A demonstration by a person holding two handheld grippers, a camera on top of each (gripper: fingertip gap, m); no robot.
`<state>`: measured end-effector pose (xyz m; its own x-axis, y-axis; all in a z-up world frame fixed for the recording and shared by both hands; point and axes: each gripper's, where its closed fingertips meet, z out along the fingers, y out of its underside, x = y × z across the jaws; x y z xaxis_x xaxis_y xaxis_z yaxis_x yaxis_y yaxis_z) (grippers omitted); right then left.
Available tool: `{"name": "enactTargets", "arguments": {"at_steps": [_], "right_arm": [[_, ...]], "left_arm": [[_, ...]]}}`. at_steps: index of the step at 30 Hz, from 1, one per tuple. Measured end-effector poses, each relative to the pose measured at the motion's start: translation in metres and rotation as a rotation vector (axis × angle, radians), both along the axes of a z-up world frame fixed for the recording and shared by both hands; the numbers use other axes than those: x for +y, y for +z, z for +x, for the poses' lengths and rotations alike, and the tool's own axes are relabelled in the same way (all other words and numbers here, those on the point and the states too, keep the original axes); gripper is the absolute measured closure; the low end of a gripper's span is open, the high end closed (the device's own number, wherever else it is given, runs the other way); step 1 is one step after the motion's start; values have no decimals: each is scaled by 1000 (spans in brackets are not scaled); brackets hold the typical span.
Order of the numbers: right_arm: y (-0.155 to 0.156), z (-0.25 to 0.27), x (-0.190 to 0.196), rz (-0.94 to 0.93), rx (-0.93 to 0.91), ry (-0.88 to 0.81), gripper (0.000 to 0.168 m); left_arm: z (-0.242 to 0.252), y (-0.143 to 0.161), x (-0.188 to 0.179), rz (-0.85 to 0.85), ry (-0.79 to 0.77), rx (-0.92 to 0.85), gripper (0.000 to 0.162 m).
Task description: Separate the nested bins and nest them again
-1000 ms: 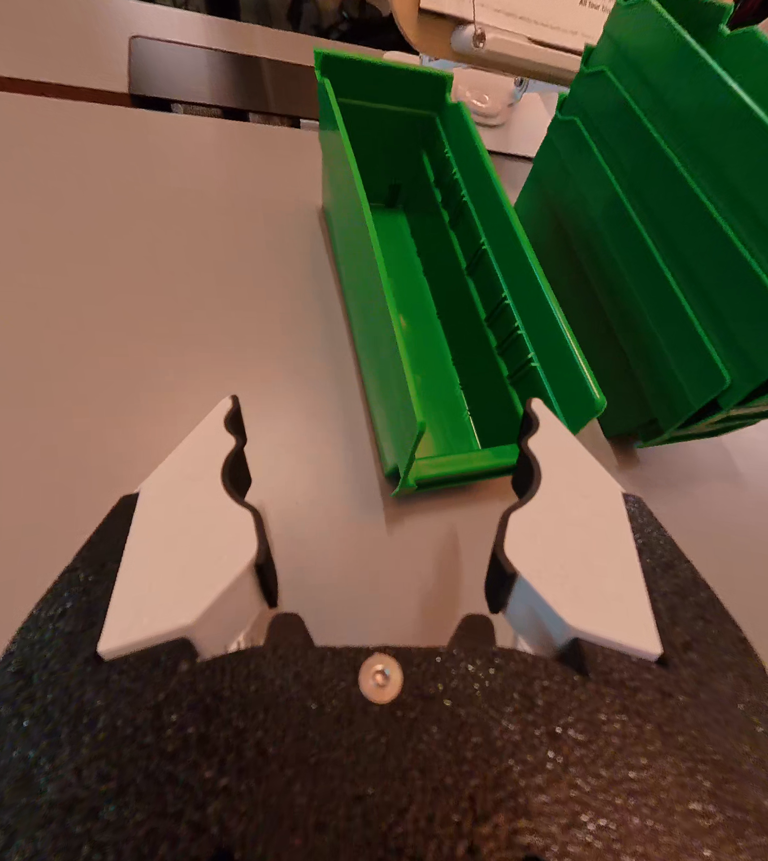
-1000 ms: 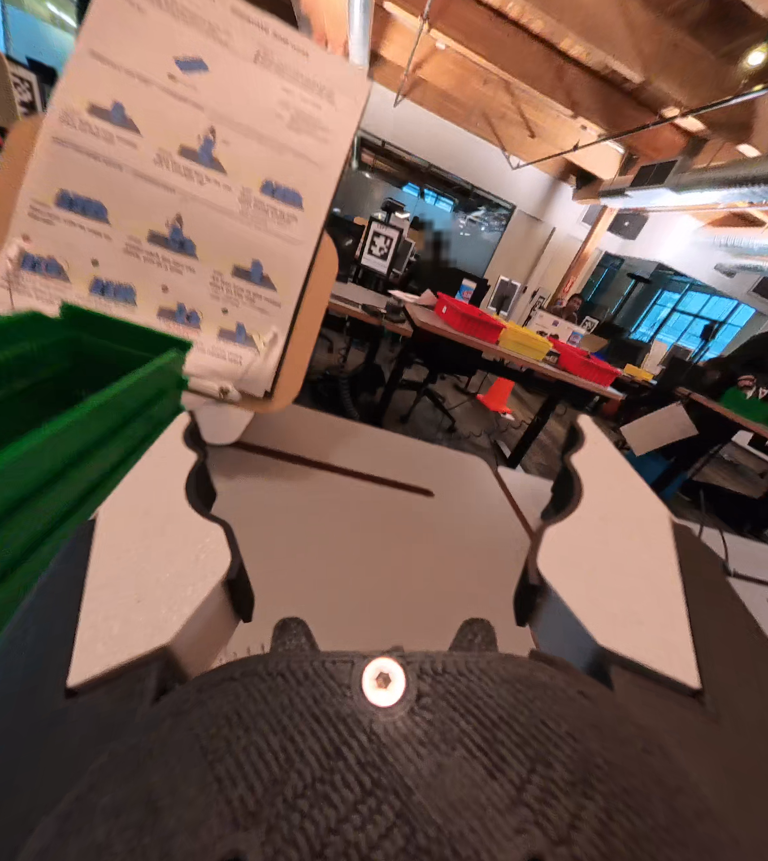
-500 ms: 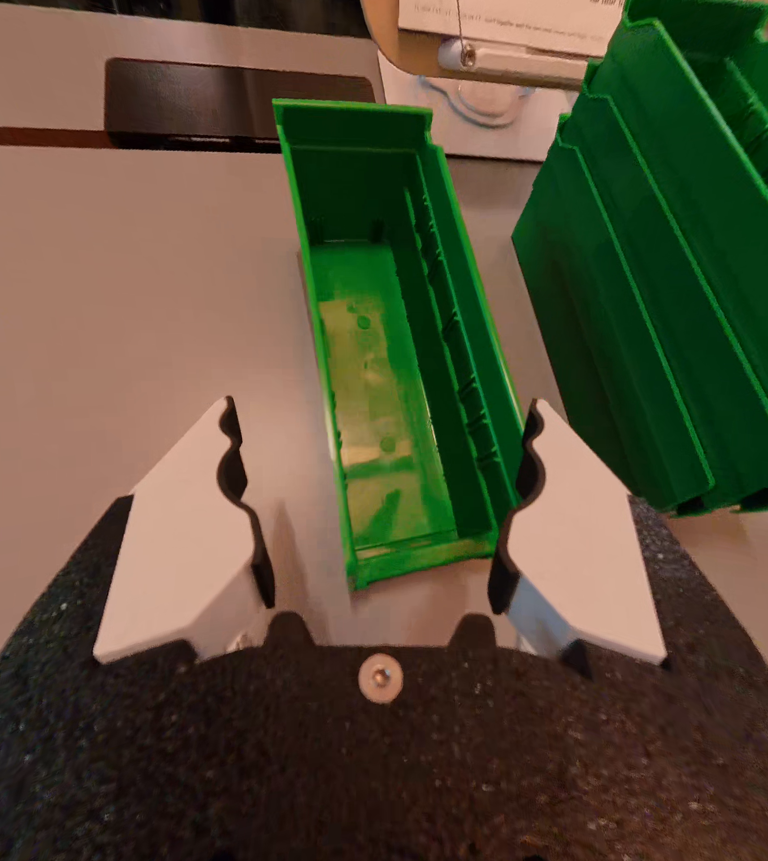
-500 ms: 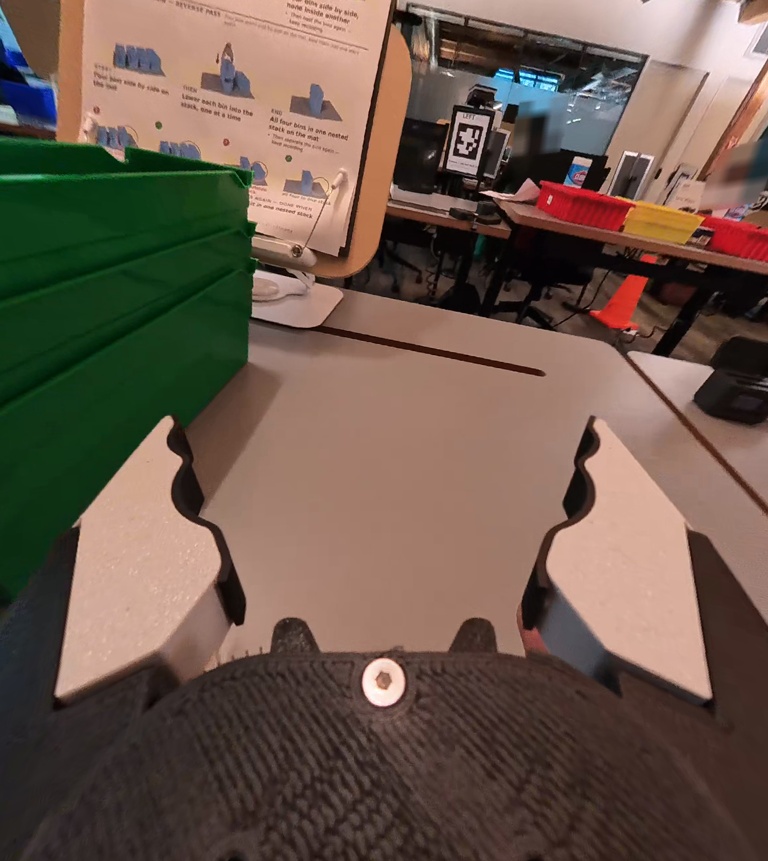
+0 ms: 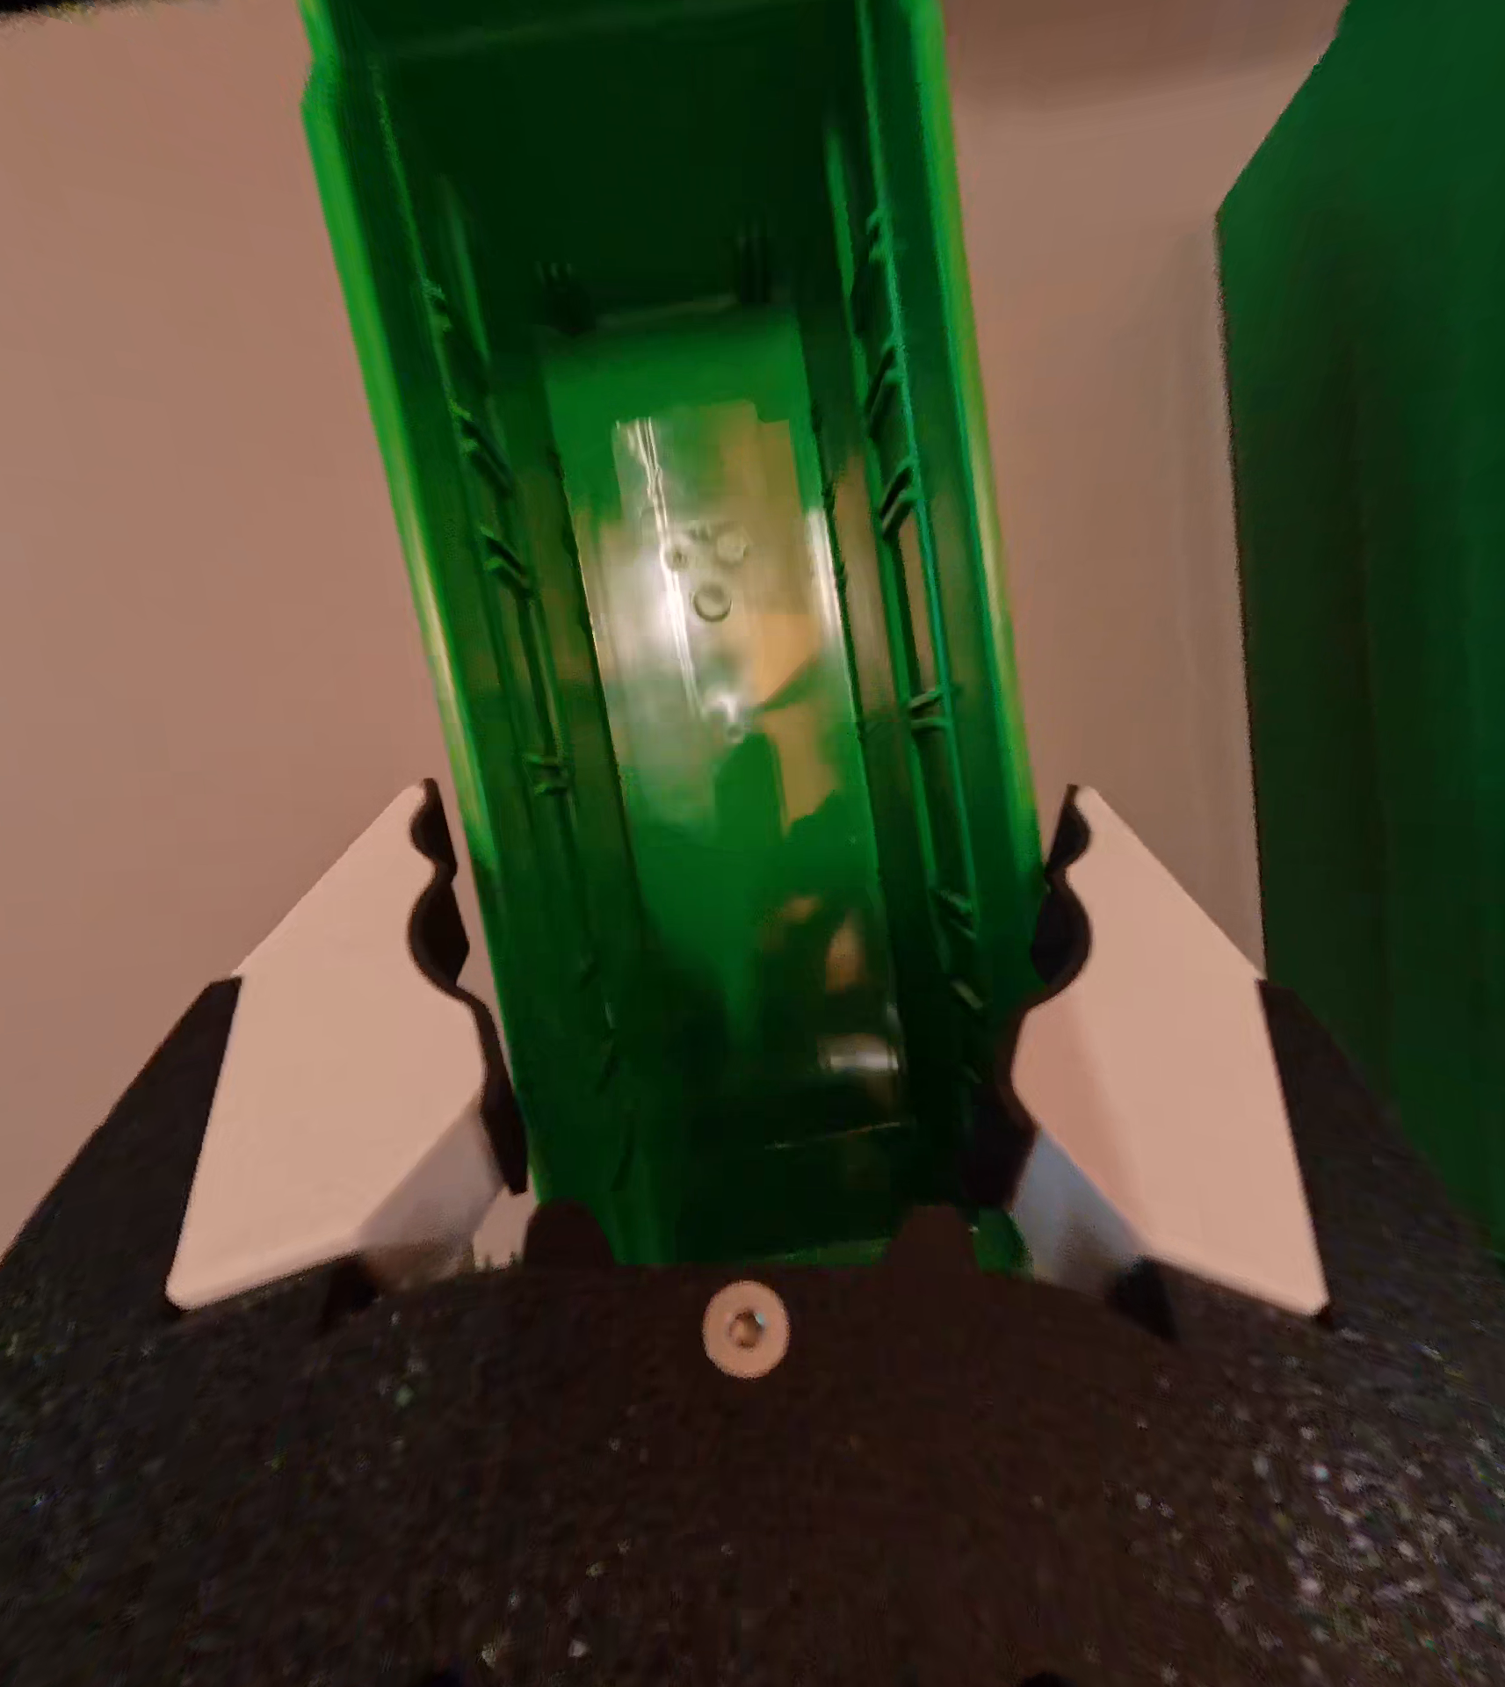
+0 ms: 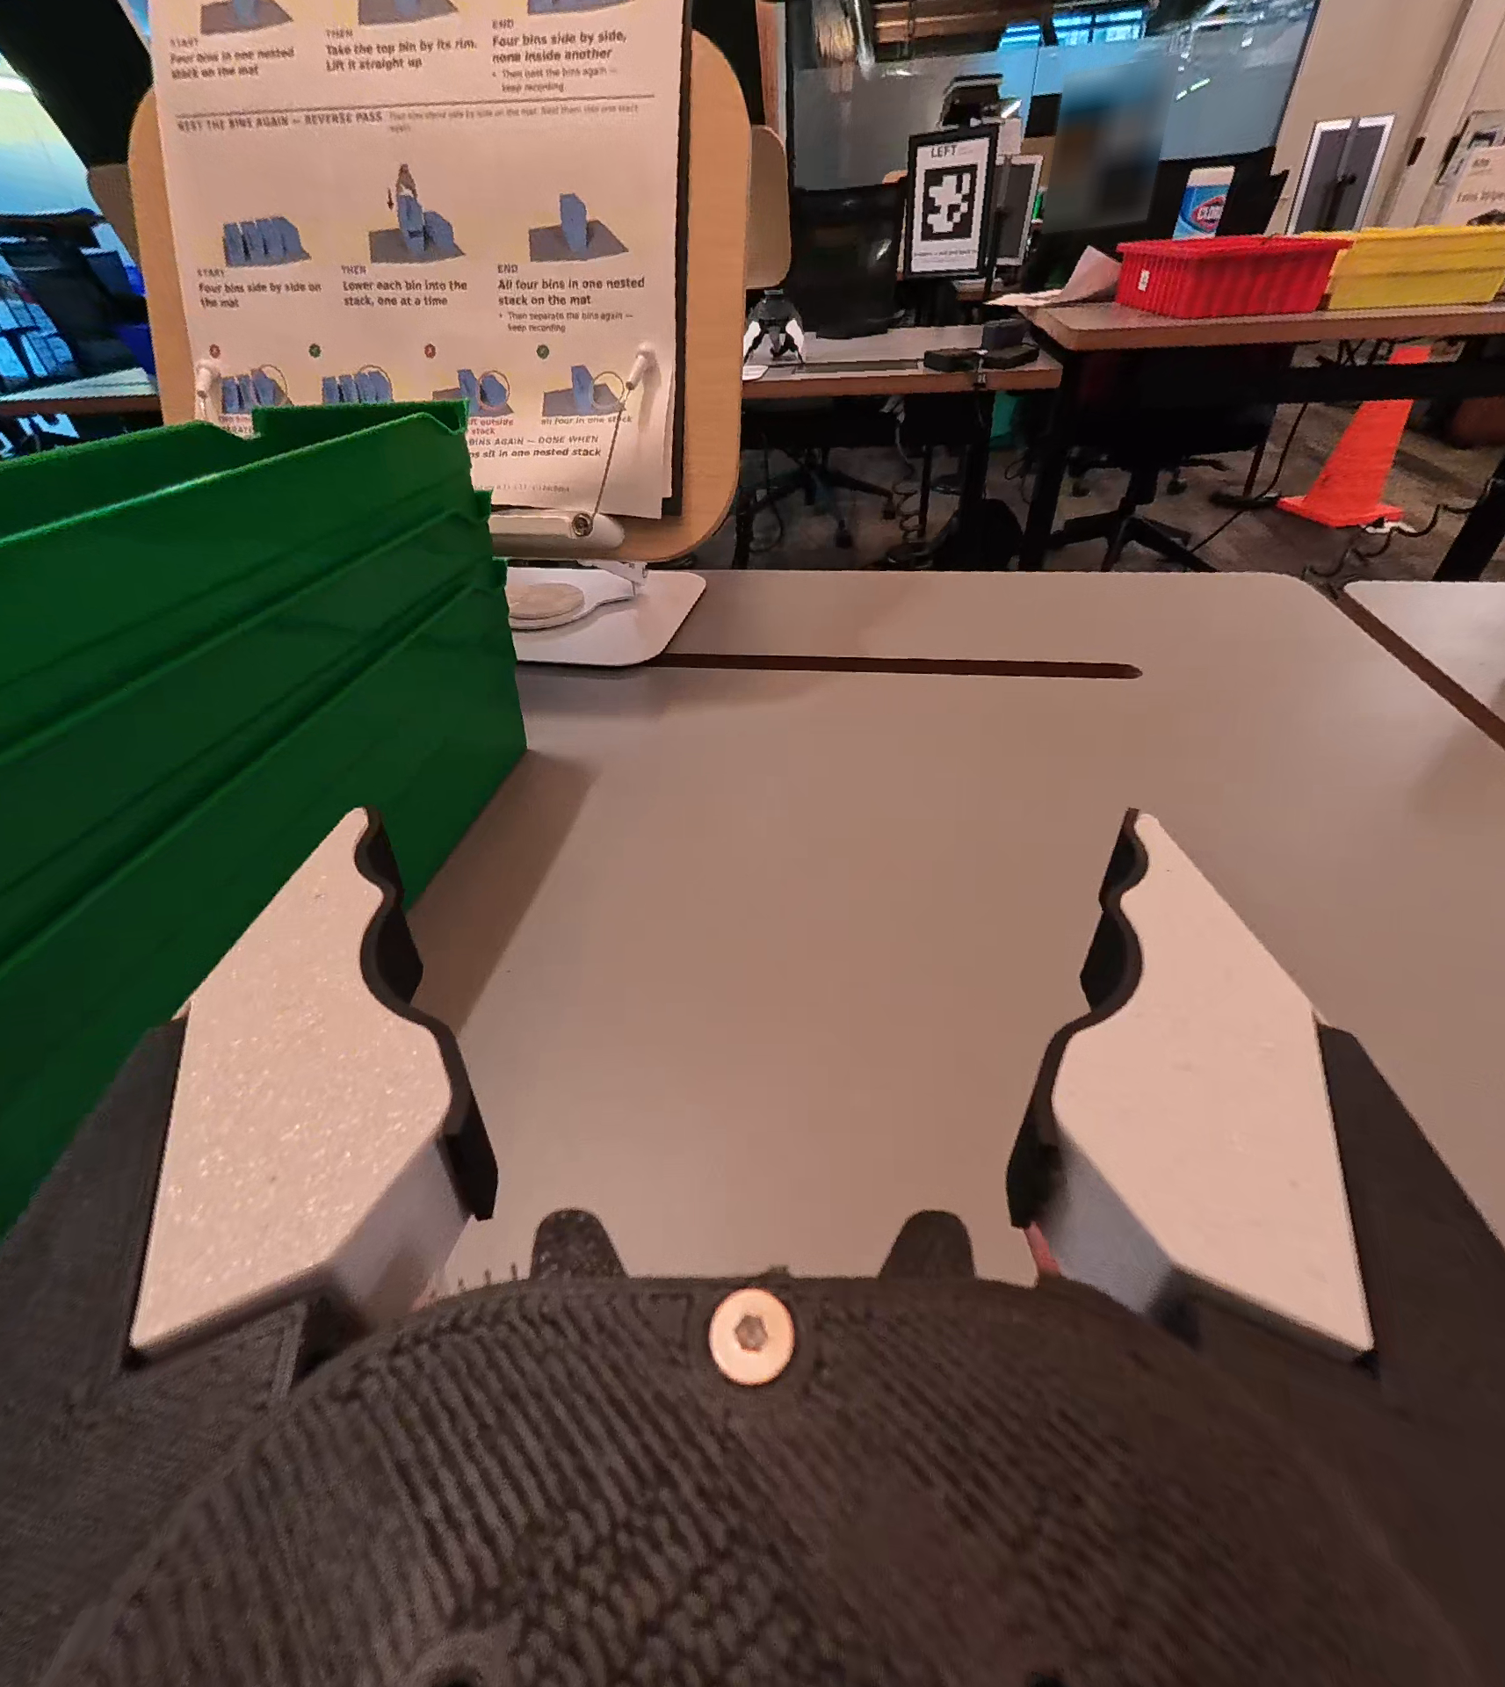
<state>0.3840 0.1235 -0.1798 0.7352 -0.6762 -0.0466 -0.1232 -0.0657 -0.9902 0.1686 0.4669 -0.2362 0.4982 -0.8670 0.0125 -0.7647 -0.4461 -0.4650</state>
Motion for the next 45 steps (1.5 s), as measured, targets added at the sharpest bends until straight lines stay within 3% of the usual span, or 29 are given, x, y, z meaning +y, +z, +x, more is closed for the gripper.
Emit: {"name": "enactTargets", "arguments": {"at_steps": [3,13,17,25,29,33,38,45], "right_arm": [[3,-3,1,11,-4,17,24],[5,-6,2,18,13,35,27],[4,-6,1,17,19,38,27],[6,-7,0,29,32,46,28],[8,-6,-2,34,30,43,29],[11,-8,-3,47,39,53,30],[12,-8,-7,31,36,52,30],[21,-19,-1,120,93,116,34]], "left_arm": [[-1,-18,-6,-90,-4,84,21],[-11,-11,-10,-198,13,145,51],[-10,22,-16,-249,20,78,55],[2,123,-31,-210,-25,-45,56],[22,170,-60,-186,-68,-104,56],[49,194,-93,-187,-98,-138,56],[83,194,-131,-208,-112,-147,55],[113,164,-155,-189,-95,-93,55]]}}
